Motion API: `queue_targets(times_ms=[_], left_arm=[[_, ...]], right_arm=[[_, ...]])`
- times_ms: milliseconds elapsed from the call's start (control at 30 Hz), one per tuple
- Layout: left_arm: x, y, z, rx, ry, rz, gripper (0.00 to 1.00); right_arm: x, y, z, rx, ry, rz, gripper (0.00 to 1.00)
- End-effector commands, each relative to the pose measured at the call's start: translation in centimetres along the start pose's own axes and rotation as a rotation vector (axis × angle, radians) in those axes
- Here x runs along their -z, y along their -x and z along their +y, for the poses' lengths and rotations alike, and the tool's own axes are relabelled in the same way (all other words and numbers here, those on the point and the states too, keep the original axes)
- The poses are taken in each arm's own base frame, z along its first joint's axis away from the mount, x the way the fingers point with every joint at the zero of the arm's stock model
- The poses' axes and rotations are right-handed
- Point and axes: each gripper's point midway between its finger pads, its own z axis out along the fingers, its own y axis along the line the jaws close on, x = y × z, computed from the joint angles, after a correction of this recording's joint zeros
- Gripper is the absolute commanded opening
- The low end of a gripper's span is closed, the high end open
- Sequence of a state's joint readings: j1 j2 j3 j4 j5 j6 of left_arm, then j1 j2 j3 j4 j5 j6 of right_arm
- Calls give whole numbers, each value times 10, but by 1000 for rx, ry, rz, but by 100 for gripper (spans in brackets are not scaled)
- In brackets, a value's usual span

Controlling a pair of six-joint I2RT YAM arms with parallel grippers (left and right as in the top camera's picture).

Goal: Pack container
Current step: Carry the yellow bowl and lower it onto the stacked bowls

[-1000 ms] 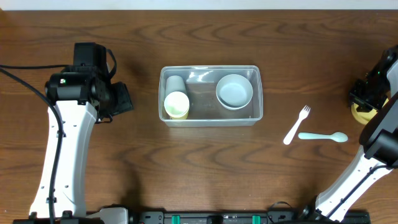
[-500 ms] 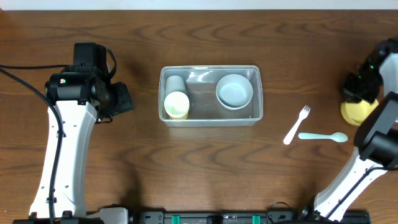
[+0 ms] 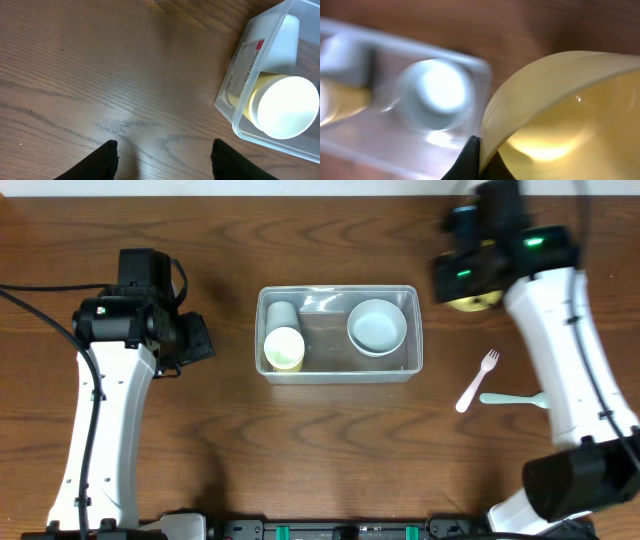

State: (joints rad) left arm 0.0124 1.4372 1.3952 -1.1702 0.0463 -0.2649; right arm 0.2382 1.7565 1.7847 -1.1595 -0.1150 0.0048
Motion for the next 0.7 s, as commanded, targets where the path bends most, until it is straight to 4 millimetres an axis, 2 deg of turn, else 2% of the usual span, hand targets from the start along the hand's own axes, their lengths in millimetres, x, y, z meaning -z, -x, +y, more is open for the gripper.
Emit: queue_targets(times_ms=[0,100,267,333,433,533,667], left_arm=[[-1,-1,2,-5,4,5,61],[-1,-1,2,-5,4,5,61],[-1,-1,2,-5,4,5,61],[-1,-1,2,-5,4,5,61],[-1,-1,2,-5,4,5,61],[-1,-1,2,-5,4,5,61],[-1,-1,2,-5,4,5,61]], right_arm=[[-17,-10,46,133,29,54,4],[-34,-20,80,179,39,96,4],[-62,-36,108,242,54,171,4],[-71,-40,109,250,46,194,6],[-80,-44,109,251,42,217,23],[-82,-41,104,241,37,211,40],[-82,-35,92,212,4,198,40]])
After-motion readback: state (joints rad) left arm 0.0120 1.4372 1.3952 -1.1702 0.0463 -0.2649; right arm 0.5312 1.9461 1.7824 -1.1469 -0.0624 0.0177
